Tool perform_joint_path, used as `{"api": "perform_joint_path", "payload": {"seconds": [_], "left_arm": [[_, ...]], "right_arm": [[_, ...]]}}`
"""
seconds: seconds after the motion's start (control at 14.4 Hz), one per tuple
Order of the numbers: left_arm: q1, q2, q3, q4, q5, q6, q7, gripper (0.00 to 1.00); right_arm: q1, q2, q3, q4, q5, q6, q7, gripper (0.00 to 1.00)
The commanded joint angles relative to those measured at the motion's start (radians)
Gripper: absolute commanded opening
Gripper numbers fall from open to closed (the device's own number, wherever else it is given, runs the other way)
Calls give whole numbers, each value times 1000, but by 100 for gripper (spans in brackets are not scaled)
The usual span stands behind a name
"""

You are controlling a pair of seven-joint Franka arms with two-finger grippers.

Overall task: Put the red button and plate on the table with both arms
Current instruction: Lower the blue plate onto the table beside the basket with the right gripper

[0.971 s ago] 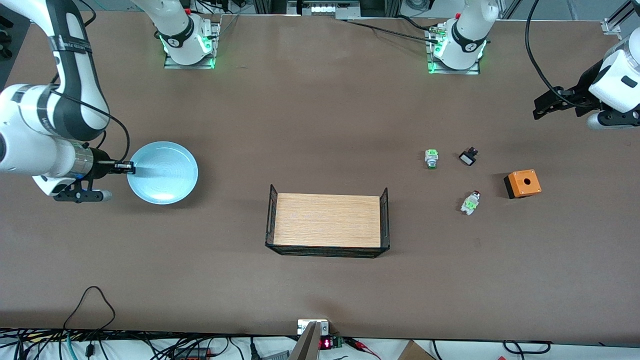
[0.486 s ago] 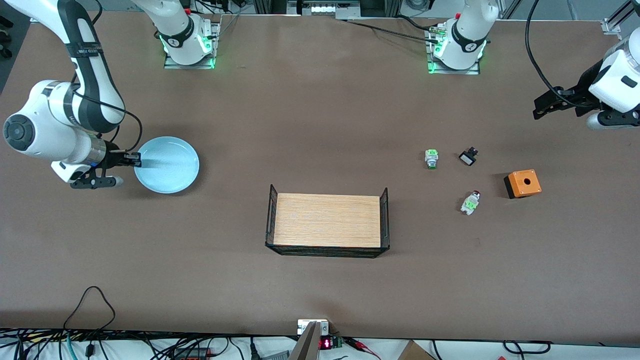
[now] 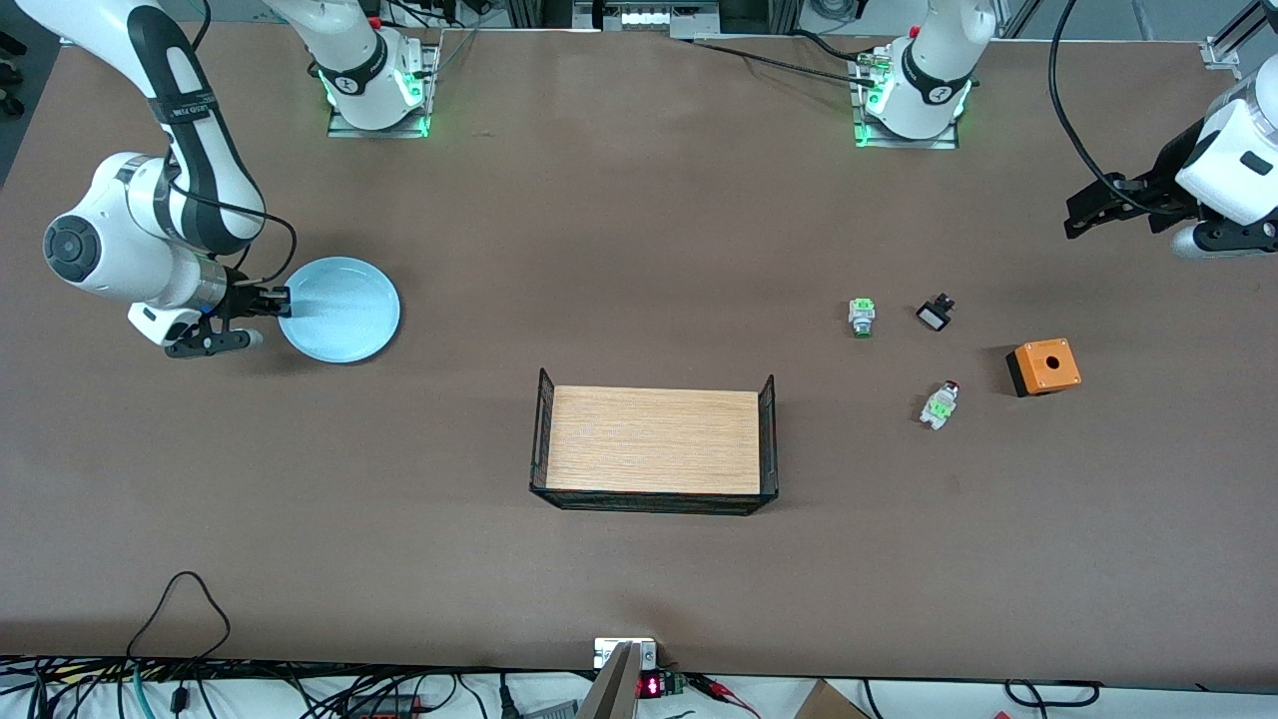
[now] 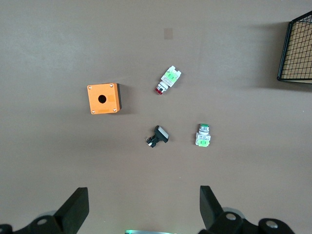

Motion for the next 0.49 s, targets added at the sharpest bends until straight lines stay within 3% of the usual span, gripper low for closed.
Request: {"api": "perform_joint_path", "payload": {"seconds": [0.0,0.07,0.21,0.42], "left_arm": [[6,-12,-3,-4,17,-7,21,100],[6,-12,-3,-4,17,-9,21,100],[6,-12,-3,-4,17,-9,21,100],[6,-12,-3,-4,17,-9,21,100]], "right_arm": [[-27,-26,18,-48,-13,22,-19,11],[-27,-25,18,-51,-13,19,-14,31],[-24,-20,20,-49,-13,8,-3,100],[-27,-48,20,-34,-12,-59,-2,100]]}}
